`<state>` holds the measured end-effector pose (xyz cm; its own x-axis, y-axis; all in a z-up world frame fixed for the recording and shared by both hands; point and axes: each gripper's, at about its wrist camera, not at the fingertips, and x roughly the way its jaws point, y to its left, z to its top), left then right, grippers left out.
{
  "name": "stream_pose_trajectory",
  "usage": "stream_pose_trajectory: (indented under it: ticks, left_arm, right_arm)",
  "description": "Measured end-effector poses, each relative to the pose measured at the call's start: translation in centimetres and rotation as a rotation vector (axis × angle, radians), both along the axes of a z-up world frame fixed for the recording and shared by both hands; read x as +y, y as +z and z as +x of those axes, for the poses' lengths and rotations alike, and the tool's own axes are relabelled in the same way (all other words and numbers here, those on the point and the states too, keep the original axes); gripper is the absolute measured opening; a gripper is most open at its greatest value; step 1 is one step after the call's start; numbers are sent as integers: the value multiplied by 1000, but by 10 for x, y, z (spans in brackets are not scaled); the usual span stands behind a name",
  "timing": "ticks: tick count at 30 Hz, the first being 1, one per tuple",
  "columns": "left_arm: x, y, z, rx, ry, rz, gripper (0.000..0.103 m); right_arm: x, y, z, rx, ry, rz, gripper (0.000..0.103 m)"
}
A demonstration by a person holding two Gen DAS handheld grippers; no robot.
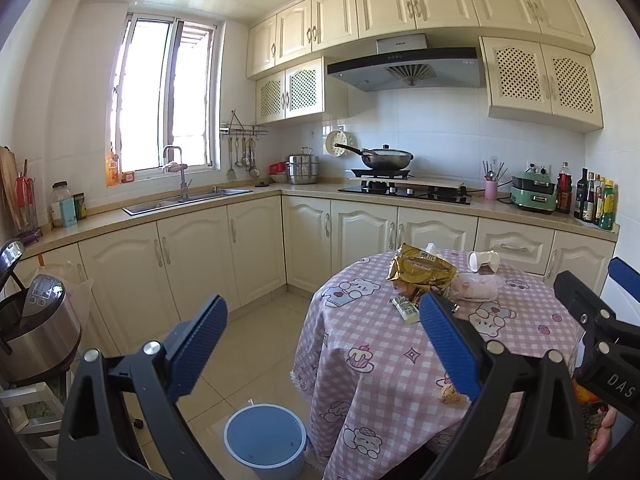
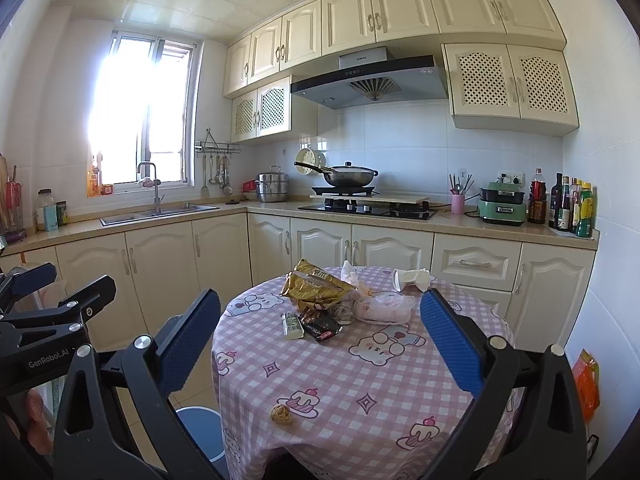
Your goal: Collect trash
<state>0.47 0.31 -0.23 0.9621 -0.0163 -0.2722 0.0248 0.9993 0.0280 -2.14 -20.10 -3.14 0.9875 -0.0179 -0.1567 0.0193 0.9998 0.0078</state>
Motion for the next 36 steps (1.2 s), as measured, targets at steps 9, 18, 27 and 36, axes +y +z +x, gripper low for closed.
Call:
stream_pose_trajectory:
  ticks: [9,18,27,36]
  left_arm:
    - [5,-12,17,45,-17,-27,95]
    - [-11,-31,65,133,-77,-44,95]
    - [-48,-69,134,275,-158,-23,95]
    - [-96,-119,127,366,-358,11,94]
  right_arm:
    - [-12,-3,10,11,-38,9,97]
    - [-40,-19,56,83,-76,31,97]
    - [-71,-48,115,185,-115,68,97]
    - [-79,-86,121,280,-92,115,97]
